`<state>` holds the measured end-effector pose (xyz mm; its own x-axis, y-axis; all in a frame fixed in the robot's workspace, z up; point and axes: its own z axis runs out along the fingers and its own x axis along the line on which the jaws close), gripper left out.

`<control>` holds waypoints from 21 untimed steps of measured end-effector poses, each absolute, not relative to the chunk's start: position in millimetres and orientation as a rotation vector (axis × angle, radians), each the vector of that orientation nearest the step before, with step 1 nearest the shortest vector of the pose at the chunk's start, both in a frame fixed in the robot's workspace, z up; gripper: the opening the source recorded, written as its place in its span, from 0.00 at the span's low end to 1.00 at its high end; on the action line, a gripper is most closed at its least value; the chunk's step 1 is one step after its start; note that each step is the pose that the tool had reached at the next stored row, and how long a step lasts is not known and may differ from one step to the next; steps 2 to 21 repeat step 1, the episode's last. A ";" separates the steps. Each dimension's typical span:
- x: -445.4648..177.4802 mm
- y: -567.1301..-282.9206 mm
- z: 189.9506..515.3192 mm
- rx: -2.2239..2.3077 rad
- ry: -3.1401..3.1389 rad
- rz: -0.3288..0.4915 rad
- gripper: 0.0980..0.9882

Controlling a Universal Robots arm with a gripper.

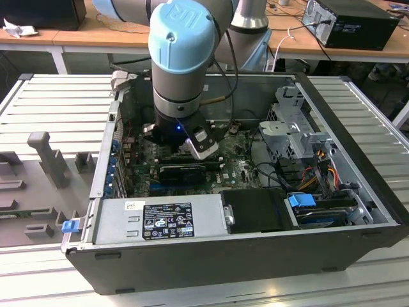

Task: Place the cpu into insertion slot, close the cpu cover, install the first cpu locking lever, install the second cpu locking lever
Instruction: 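Install the second cpu locking lever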

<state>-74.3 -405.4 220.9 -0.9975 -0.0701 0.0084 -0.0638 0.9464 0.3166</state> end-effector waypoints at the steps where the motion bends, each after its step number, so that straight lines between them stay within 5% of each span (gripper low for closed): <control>1: -74.3 -405.3 221.0 0.106 -3.080 -0.500 0.01; 21: -74.3 -405.3 221.0 0.106 -3.080 -0.500 0.01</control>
